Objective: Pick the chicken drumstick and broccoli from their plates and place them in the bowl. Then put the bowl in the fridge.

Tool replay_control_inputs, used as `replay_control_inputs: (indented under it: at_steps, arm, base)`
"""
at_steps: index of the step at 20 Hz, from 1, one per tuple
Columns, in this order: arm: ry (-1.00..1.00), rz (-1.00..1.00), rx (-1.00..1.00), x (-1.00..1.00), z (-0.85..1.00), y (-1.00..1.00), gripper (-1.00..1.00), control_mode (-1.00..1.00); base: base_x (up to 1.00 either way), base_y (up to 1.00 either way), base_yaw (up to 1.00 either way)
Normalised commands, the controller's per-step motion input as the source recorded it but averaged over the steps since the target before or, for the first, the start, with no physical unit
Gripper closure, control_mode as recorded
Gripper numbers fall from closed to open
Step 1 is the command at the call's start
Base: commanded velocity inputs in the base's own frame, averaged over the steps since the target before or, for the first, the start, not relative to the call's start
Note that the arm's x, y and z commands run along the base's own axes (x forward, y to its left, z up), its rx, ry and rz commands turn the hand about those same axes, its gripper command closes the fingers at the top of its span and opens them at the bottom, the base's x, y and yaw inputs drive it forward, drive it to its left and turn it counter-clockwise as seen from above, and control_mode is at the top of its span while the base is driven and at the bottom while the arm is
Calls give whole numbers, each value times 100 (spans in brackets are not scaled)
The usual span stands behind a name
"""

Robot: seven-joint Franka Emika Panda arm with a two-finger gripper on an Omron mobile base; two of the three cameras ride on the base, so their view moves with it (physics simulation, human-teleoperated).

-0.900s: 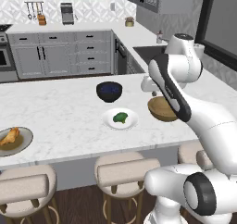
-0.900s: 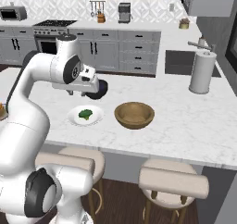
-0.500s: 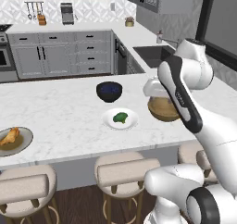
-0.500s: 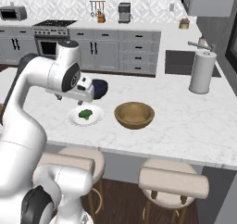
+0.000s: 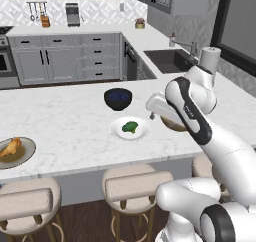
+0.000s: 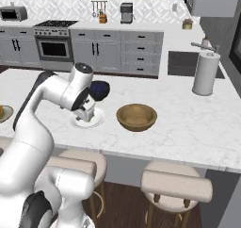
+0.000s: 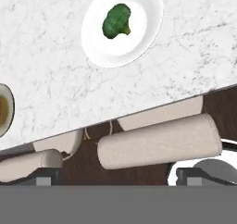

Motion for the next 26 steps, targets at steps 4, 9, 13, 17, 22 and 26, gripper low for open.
replay_control_inputs:
  at_steps: [4, 9, 13, 17, 22, 26]
  arm:
    - [28, -8, 0, 78, -38, 0, -100, -100]
    - [10, -2, -1, 62, -33, 5, -100, -100]
    - [0, 0, -5, 45, -39, 23, -100, -100]
    - [0, 0, -4, 40, -43, 20, -100, -100]
    - [0, 0, 0, 47, -43, 1, -100, -100]
    - [0, 0, 0, 48, -22, 0, -100, -100]
  base:
    - [0, 0, 0]
    - [0, 0, 0]
    - [0, 0, 0]
    - [0, 0, 0]
    - [0, 0, 0]
    - [0, 0, 0]
